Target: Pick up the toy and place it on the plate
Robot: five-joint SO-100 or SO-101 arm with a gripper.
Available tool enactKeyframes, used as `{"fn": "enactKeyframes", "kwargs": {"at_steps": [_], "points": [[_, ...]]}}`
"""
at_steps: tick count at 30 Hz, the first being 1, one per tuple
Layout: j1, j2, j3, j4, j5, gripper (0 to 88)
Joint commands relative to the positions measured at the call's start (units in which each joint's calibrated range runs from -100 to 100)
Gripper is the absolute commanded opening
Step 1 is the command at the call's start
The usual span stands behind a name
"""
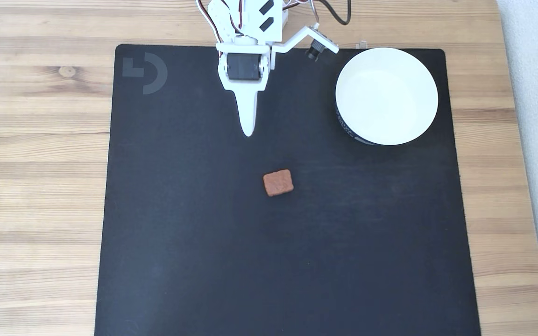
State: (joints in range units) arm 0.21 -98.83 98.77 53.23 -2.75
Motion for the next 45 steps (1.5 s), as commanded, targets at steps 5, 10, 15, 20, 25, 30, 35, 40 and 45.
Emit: {"fn": "enactKeyframes", "kwargs": {"at_steps": [5,10,15,20,25,30,35,40,45], "points": [[0.2,-0.7,0.8,0.1,-0.1,2.5],[0.2,-0.7,0.8,0.1,-0.1,2.7],[0.2,-0.7,0.8,0.1,-0.1,2.5],[0.5,-0.7,0.8,0.1,0.2,2.5],[0.1,-0.7,0.8,0.1,0.2,2.5],[0.2,-0.7,0.8,0.2,0.2,2.5],[0.3,-0.7,0.8,0.2,-0.1,2.5],[0.3,-0.7,0.5,0.9,0.1,2.3],[0.2,-0.7,0.2,1.7,0.1,2.3]]}}
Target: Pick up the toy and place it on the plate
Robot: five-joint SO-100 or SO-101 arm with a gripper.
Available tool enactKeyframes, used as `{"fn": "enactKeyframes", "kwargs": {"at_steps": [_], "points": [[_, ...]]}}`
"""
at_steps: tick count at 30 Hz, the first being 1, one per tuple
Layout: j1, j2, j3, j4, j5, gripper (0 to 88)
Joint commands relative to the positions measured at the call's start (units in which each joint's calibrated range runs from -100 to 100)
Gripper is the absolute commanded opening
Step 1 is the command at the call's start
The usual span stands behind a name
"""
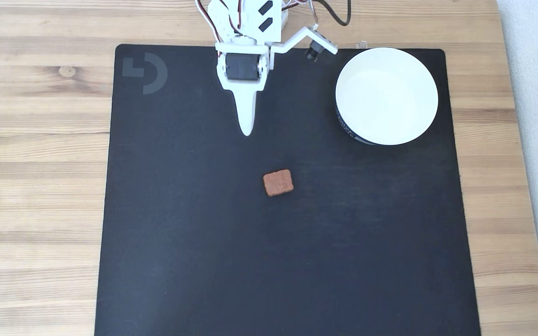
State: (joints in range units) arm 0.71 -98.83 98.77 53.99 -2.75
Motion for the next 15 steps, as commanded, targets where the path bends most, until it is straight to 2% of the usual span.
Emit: {"fn": "enactKeyframes", "kwargs": {"at_steps": [1,8,15], "points": [[-0.3,-0.7,0.1,1.0,0.0,2.3],[-1.5,3.0,-8.1,3.3,-0.3,2.3],[-1.8,23.3,-25.9,1.0,-0.3,2.3]]}}
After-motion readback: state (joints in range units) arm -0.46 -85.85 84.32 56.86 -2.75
